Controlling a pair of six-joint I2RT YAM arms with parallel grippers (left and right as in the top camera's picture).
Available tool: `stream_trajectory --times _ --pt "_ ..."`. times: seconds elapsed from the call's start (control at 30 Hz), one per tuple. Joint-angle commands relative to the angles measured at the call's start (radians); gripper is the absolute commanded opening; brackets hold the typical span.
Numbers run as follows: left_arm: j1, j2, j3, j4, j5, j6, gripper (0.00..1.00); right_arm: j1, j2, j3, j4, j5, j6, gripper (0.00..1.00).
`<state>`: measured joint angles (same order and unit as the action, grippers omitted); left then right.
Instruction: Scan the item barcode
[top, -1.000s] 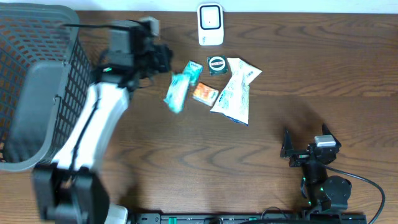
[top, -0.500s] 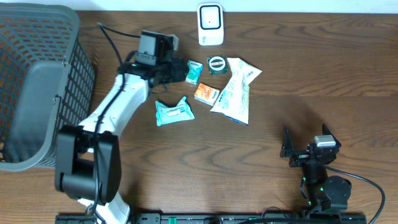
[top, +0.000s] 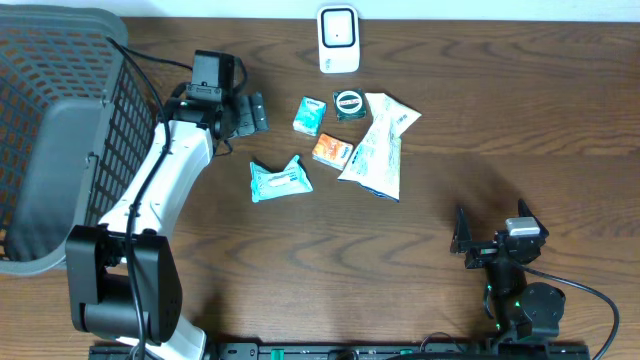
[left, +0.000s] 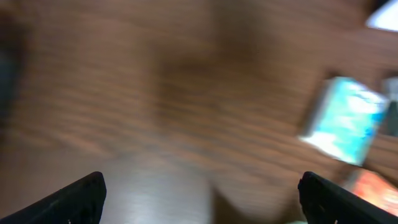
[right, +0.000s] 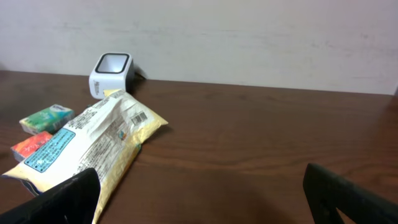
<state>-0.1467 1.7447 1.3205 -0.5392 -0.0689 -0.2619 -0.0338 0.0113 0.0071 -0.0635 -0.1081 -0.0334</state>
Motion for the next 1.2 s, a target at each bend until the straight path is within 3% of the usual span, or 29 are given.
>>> stream_trajectory --times 0.0,0.37,1.17 --pt "0.002 -0.004 0.012 -0.027 -0.158 0.006 0.98 -0.006 -0.005 -0.002 -0.004 -0.006 0.01 0.99" --pt "0.002 -0.004 0.012 -0.089 -0.315 0.006 0.98 -0.006 -0.005 -0.002 -0.004 -0.006 0.01 0.99" --pt "0.002 -0.004 0.012 -0.089 -0.317 0.006 0.98 -0.006 -0.005 -0.002 -0.004 -0.006 0.01 0.99"
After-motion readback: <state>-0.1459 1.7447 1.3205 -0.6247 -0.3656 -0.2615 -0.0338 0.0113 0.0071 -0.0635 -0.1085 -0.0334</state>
